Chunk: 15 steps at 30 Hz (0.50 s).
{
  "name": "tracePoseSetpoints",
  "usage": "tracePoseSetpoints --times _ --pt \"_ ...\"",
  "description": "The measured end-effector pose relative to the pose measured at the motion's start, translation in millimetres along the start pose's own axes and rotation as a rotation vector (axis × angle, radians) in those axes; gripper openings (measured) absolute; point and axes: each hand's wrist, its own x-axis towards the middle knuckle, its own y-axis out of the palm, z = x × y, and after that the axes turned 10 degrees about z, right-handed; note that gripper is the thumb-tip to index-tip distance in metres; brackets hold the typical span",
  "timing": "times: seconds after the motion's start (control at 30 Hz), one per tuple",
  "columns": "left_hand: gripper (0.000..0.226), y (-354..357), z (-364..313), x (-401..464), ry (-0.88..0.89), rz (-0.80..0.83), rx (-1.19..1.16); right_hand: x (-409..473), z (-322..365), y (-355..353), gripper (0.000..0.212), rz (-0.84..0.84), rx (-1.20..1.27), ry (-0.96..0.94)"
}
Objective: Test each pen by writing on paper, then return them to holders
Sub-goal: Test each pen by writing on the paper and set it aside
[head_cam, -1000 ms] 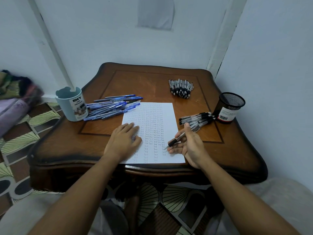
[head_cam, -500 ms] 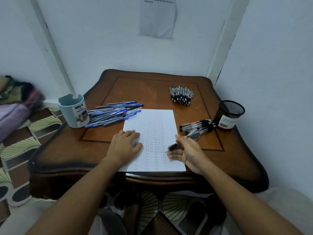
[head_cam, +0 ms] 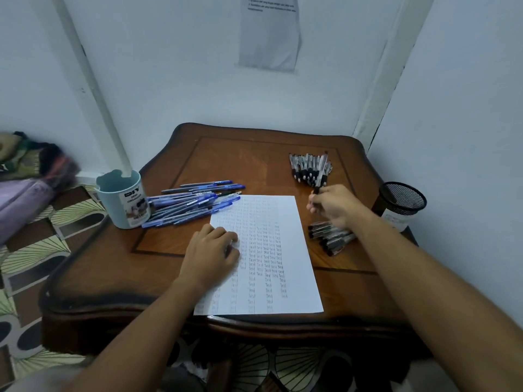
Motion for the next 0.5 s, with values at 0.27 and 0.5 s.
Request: tracePoseSetpoints --times 0.27,0.5 --pt "0.038 4 1 2 -0.001 -0.048 -0.056 71 7 -30 0.028 -0.25 -0.307 -0.035" --pt "0.031 4 1 2 -0.003 -0.095 -0.079 99 6 -30 0.022 -0.314 -0.422 -0.038"
